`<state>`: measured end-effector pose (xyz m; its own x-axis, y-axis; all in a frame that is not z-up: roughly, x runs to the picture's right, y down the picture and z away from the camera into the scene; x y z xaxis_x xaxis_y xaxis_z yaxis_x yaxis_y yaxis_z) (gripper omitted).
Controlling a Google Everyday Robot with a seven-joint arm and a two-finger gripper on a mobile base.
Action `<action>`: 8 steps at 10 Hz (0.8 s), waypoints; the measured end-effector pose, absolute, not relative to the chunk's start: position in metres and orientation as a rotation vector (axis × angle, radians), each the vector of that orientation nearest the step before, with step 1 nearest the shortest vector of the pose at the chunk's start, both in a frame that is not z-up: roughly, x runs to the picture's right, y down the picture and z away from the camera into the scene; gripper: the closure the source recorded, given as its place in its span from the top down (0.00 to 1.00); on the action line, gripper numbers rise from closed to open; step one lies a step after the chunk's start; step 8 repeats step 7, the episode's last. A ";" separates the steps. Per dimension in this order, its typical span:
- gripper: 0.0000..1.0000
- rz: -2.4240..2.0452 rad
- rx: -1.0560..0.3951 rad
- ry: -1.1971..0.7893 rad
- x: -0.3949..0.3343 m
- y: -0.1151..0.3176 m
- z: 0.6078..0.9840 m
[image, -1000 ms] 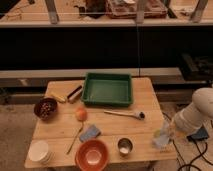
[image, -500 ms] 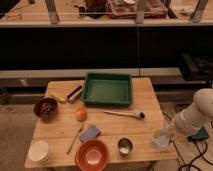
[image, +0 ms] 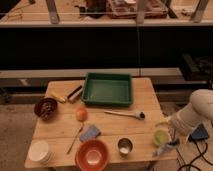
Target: Place towel in plastic cup
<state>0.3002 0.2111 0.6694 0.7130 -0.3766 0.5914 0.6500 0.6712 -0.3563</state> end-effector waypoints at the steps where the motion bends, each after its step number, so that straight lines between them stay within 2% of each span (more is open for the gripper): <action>1: 0.80 -0.601 -0.581 -0.502 0.300 0.209 0.670; 8: 0.80 -0.571 -0.540 -0.447 0.313 0.195 0.657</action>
